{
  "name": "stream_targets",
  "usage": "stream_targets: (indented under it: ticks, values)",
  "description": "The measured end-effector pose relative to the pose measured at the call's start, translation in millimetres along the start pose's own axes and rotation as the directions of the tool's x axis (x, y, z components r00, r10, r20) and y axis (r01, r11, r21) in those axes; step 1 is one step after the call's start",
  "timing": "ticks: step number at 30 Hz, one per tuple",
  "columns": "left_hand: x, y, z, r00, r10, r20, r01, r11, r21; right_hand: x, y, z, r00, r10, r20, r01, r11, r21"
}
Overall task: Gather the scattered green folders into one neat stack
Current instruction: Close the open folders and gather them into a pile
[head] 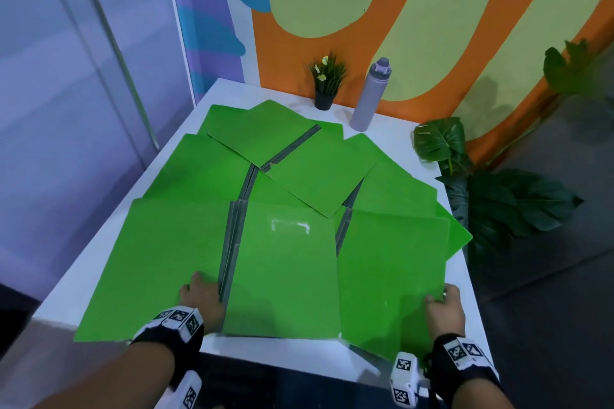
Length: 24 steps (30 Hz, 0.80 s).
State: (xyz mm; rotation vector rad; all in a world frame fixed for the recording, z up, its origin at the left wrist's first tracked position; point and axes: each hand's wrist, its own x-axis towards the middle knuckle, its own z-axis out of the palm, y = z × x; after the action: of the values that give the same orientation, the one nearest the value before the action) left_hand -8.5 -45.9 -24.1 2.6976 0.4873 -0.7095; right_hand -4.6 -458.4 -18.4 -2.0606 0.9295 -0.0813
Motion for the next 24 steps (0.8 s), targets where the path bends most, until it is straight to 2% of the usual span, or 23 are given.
stream_targets:
  ticks: [2, 4, 6, 9, 12, 15, 18, 20, 22, 24]
  values:
    - [-8, 6, -13, 0.996, 0.080, -0.049, -0.089, 0.970, -0.226, -4, -9, -8, 0.994, -0.099, -0.047, 0.101, 0.994, 0.046]
    - [-20, 11, -36, 0.984, 0.074, -0.161, -0.121, 0.945, -0.304, -7, -20, -19, 0.984, -0.166, -0.071, 0.173, 0.979, 0.106]
    - [-33, 10, -62, 0.944, 0.080, -0.319, -0.180, 0.937, -0.299, -10, -33, -32, 0.978, -0.194, -0.080, 0.207, 0.957, 0.203]
    - [-56, 2, -105, 0.838, 0.078, -0.540, -0.252, 0.934, -0.255, -14, -55, -50, 0.965, -0.259, -0.041, 0.254, 0.888, 0.384]
    - [-75, -5, -145, 0.723, 0.020, -0.690, -0.254, 0.937, -0.238, -31, -81, -63, 0.913, -0.407, 0.009, 0.349, 0.794, 0.498]
    - [-94, -10, -169, 0.595, -0.003, -0.804, -0.279, 0.937, -0.209, -40, -95, -74, 0.852, -0.522, -0.041, 0.445, 0.681, 0.582]
    - [-103, -16, -177, 0.515, -0.039, -0.856, -0.295, 0.930, -0.220, -54, -118, -84, 0.791, -0.607, -0.077, 0.498, 0.566, 0.657]
    - [-104, -19, -179, 0.493, -0.081, -0.866, -0.317, 0.911, -0.265, -56, -129, -84, 0.783, -0.611, -0.115, 0.524, 0.549, 0.652]
    - [-103, -20, -179, 0.490, -0.108, -0.865, -0.374, 0.870, -0.320, -57, -135, -78, 0.806, -0.583, -0.098, 0.482, 0.552, 0.680]
    - [-100, -19, -177, 0.511, -0.149, -0.846, -0.430, 0.808, -0.403, -58, -136, -64, 0.853, -0.519, -0.058, 0.403, 0.584, 0.705]
